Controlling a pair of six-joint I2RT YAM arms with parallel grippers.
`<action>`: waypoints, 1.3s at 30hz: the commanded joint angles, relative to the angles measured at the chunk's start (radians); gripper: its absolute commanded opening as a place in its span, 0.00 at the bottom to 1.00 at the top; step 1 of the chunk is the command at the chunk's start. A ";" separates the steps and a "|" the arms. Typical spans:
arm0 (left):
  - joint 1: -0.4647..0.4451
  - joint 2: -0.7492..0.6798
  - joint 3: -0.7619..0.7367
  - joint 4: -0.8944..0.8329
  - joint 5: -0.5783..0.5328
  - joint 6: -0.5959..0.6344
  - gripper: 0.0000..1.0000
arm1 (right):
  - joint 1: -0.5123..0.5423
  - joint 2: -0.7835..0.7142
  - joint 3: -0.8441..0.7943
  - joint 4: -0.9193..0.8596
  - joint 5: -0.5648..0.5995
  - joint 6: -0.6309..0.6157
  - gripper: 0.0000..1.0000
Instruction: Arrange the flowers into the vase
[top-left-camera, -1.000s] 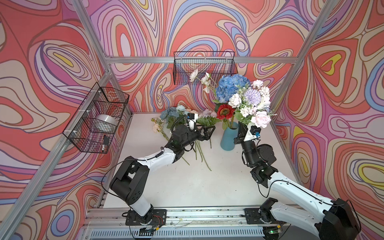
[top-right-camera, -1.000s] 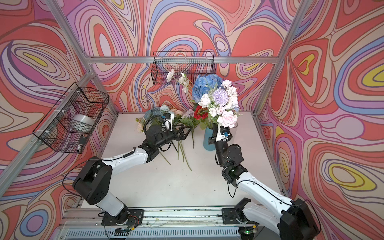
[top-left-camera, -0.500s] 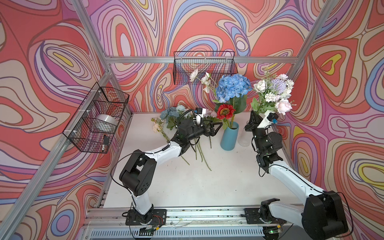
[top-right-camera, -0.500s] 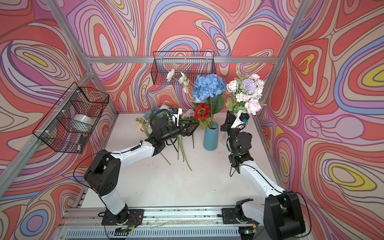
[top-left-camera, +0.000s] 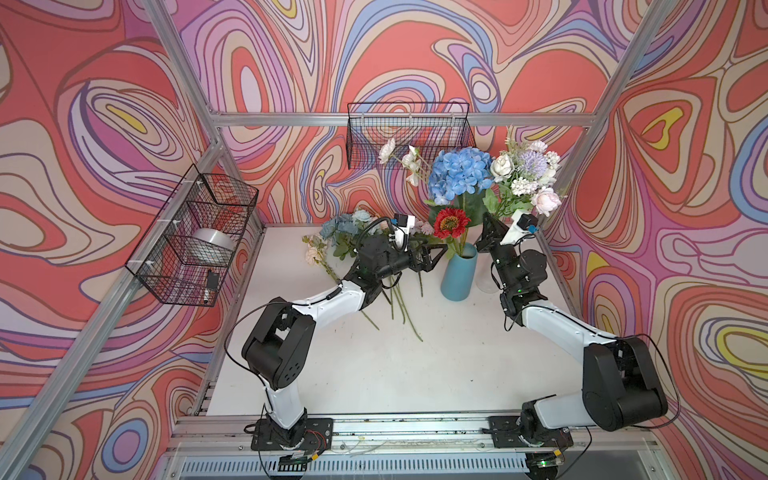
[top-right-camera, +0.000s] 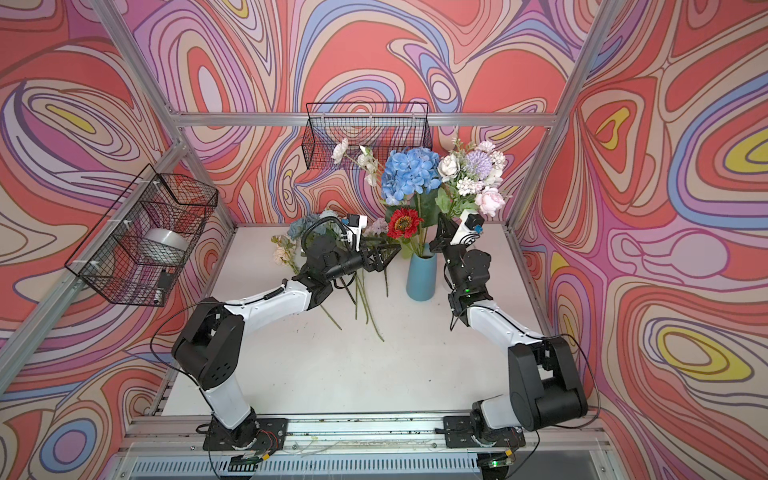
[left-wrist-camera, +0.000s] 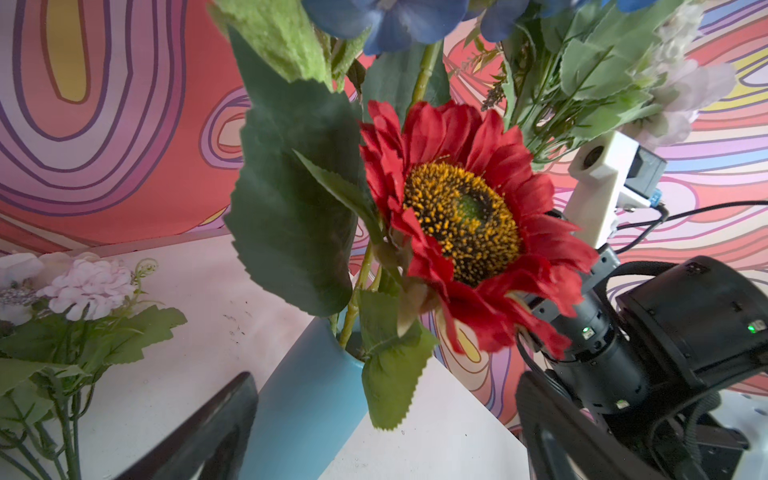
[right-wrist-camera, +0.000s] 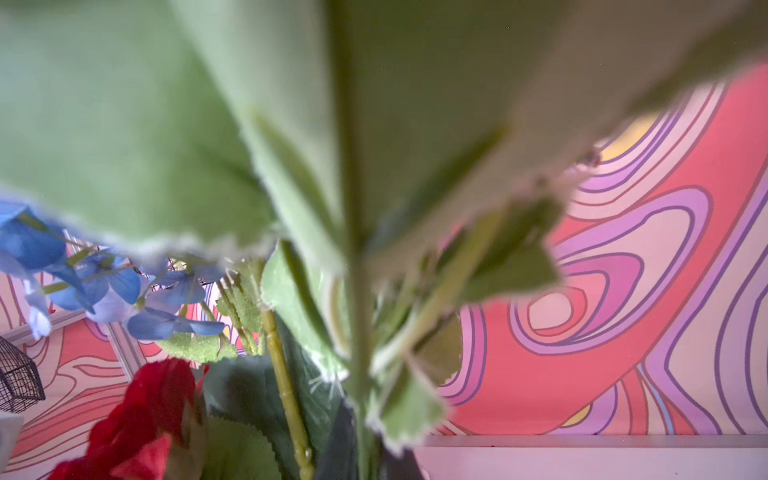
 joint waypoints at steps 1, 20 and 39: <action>-0.004 0.017 0.030 0.000 0.006 0.008 1.00 | -0.008 0.031 -0.016 0.055 -0.030 0.021 0.00; -0.004 0.017 0.022 0.028 0.010 -0.013 1.00 | -0.011 0.126 -0.093 0.084 -0.071 -0.005 0.00; -0.013 0.055 0.052 0.064 0.050 -0.022 1.00 | -0.011 0.028 -0.055 -0.224 -0.086 -0.139 0.32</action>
